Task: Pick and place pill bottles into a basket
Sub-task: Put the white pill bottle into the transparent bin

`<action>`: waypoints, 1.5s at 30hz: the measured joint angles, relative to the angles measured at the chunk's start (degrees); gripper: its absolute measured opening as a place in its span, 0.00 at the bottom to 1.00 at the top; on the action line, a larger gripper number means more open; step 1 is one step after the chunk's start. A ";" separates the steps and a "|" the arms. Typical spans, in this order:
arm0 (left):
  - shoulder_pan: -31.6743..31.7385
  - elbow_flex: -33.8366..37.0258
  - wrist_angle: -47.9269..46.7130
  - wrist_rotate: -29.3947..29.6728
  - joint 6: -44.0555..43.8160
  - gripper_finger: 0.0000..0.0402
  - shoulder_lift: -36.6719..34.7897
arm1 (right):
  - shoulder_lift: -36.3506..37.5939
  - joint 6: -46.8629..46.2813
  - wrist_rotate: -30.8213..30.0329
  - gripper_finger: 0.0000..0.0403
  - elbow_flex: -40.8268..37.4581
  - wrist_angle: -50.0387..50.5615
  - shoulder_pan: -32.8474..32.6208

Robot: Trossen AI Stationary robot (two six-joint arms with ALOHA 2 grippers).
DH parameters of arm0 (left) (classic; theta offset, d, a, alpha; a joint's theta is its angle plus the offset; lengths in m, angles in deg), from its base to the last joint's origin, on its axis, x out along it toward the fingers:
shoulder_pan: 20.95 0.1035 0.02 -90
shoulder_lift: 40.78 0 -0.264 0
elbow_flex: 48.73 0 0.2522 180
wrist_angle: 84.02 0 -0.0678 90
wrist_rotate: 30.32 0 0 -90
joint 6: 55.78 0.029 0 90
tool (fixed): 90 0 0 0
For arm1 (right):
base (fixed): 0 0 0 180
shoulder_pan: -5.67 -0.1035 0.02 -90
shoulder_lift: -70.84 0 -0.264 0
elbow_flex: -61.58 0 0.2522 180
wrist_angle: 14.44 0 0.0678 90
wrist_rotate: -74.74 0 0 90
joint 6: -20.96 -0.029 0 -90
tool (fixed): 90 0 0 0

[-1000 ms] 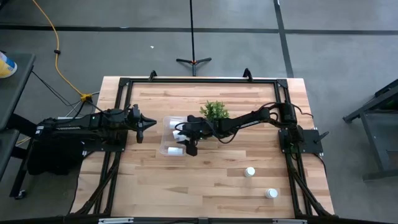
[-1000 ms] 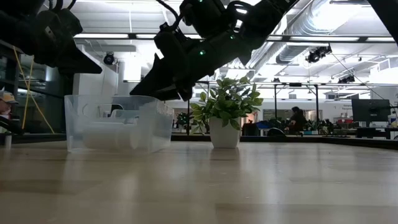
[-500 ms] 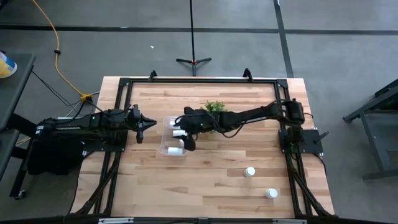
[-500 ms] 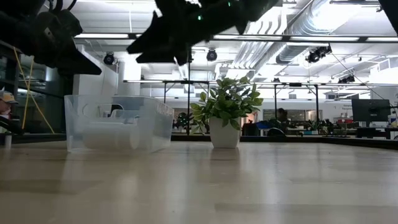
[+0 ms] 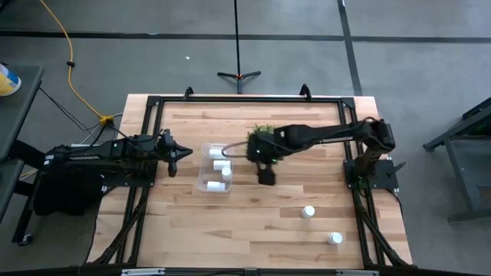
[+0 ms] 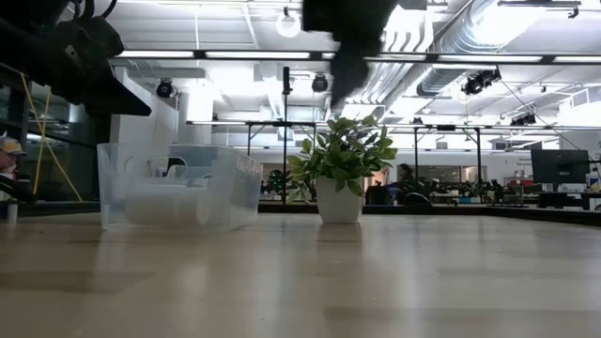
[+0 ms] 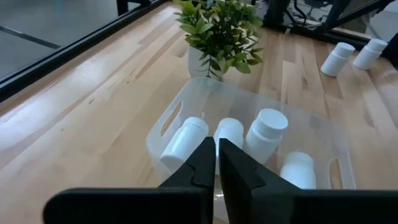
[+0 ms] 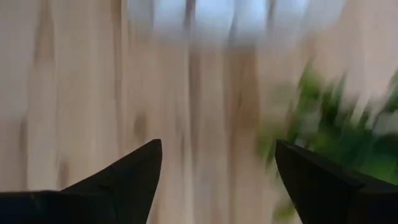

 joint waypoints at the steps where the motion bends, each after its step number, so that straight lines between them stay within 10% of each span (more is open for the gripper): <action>1: 0.00 0.00 -0.02 0.66 -0.02 0.15 0.00 | 0.54 -0.42 0.13 0.75 -0.04 3.63 -0.57; 21: 0.00 0.00 0.00 2.38 0.42 0.05 0.00 | 8.93 -20.35 -4.54 0.75 -0.07 25.54 -16.70; 45: 0.00 0.00 0.17 1.81 1.49 0.11 0.00 | 8.56 -44.95 -8.59 0.75 -10.81 20.84 -35.90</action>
